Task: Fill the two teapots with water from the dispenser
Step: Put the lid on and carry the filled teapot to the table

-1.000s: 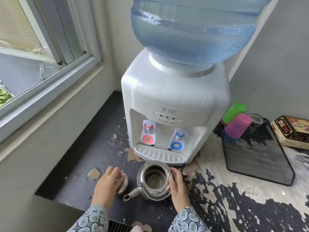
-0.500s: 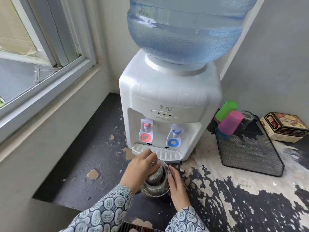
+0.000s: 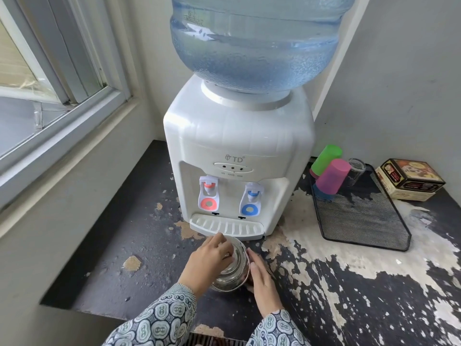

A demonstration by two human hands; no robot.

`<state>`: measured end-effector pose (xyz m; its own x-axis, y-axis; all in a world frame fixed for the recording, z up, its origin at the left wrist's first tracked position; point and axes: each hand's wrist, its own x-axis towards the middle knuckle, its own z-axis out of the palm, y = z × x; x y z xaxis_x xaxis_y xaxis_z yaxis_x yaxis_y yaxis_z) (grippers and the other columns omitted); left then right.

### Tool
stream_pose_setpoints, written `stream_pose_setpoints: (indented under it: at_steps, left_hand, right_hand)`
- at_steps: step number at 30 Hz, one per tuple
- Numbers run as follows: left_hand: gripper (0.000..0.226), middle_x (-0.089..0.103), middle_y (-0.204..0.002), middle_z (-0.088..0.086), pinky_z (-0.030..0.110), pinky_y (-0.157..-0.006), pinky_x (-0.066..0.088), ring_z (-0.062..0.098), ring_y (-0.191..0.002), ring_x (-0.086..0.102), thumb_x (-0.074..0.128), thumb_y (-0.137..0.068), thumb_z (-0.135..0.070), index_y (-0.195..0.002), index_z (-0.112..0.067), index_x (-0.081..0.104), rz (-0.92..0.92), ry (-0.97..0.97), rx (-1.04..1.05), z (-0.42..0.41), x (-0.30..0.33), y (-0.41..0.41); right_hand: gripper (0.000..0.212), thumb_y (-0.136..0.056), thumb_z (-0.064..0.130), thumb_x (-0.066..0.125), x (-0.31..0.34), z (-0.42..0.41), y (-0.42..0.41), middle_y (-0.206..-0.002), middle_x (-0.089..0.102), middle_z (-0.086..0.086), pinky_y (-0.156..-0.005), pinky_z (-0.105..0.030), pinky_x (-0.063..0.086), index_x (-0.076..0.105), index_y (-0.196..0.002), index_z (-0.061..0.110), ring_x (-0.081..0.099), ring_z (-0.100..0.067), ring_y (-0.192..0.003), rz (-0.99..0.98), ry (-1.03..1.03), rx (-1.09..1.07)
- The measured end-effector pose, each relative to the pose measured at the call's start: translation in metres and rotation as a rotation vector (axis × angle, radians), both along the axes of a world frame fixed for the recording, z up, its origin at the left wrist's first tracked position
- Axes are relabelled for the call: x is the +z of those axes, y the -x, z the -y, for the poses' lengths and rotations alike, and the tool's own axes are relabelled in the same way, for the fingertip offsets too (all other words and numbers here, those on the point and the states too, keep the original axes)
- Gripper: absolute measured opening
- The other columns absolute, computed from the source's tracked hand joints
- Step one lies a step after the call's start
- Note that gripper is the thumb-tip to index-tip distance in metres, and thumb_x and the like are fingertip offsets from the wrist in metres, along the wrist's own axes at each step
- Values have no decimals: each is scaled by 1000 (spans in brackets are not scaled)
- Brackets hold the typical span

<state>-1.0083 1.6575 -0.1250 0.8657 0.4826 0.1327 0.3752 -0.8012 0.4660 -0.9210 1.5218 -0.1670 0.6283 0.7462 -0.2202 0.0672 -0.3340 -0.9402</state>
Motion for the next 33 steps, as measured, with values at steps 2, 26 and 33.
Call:
stream_pose_setpoints:
  at_steps: [2, 26, 33]
  left_hand:
    - [27, 58, -105, -7, 31, -73, 53, 11, -99, 54, 52, -85, -41, -103, -23, 61, 66, 2, 44, 0, -3, 8]
    - [78, 31, -142, -23, 38, -108, 30, 3, -127, 41, 73, -67, -35, -134, -30, 32, -180, 252, 73, -8, -5, 58]
    - [89, 50, -129, -24, 47, -109, 30, 6, -120, 51, 76, -59, -39, -137, -36, 33, -142, 369, 60, -13, -14, 60]
  right_hand:
    - [42, -84, 36, 31, 0, 2, -1, -132, 38, 32, -110, -45, 34, 40, -118, 58, 37, -5, -130, -12, 14, -7]
    - [25, -88, 38, 50, 74, -24, -8, -96, 62, 0, -59, -17, 39, 52, -92, 13, 62, -16, -86, 795, 246, 432]
    - [29, -88, 43, 51, 69, -25, -3, -82, 61, -2, -63, -37, 47, 50, -83, 14, 57, -20, -71, 783, 256, 260]
